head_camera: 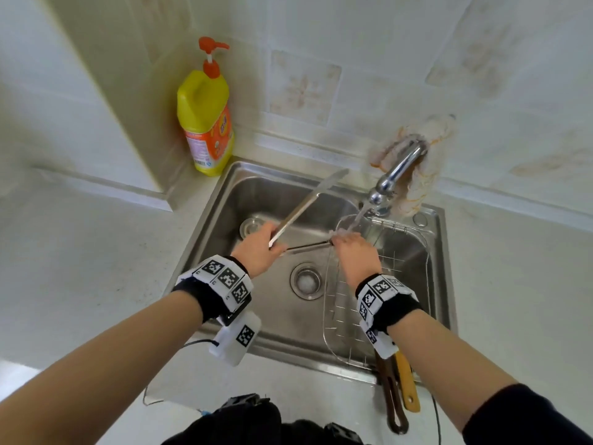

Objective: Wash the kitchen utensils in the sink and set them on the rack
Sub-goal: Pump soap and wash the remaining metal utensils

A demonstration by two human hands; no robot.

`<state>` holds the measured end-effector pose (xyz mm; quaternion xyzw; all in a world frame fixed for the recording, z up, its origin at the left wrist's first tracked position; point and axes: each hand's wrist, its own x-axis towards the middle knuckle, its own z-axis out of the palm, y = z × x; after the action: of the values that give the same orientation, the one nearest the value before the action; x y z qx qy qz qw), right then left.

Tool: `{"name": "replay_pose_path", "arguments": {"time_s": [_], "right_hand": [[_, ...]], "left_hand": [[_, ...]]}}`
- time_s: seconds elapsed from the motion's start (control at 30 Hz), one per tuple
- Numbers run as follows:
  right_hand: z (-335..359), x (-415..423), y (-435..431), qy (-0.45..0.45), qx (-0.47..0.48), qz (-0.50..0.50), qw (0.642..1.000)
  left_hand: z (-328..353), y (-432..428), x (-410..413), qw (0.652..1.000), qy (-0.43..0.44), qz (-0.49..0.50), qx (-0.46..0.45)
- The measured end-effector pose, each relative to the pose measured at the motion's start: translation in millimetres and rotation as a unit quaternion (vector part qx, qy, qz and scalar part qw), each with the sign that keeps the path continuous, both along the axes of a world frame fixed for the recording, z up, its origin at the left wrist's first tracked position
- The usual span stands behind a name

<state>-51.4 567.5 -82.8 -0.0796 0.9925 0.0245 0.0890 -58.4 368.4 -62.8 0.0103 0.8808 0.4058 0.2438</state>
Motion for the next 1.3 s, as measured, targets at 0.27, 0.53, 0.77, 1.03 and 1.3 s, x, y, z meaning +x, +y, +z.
{"name": "replay_pose_path", "arguments": {"time_s": [0.27, 0.53, 0.77, 1.03, 1.3], "right_hand": [[-7.0, -4.3, 13.6, -0.018, -0.342, -0.28, 0.897], [8.3, -21.6, 35.2, 0.011, -0.337, -0.531, 0.777], [0.1, -17.3, 50.2, 0.015, -0.483, -0.56, 0.673], [-0.8, -12.8, 17.6, 0.031, -0.483, -0.512, 0.71], [2.0, -11.7, 28.5, 0.068, -0.51, -0.518, 0.684]], "left_hand": [[-6.3, 25.4, -17.2, 0.997, -0.02, -0.065, -0.044], [-1.0, 58.5, -32.8, 0.992, 0.022, -0.113, -0.056], [-4.0, 62.6, -33.4, 0.991, 0.036, -0.114, -0.052], [0.0, 27.7, -39.6, 0.991, 0.047, -0.083, -0.097], [6.9, 28.2, -34.1, 0.994, 0.049, -0.078, -0.061]]}}
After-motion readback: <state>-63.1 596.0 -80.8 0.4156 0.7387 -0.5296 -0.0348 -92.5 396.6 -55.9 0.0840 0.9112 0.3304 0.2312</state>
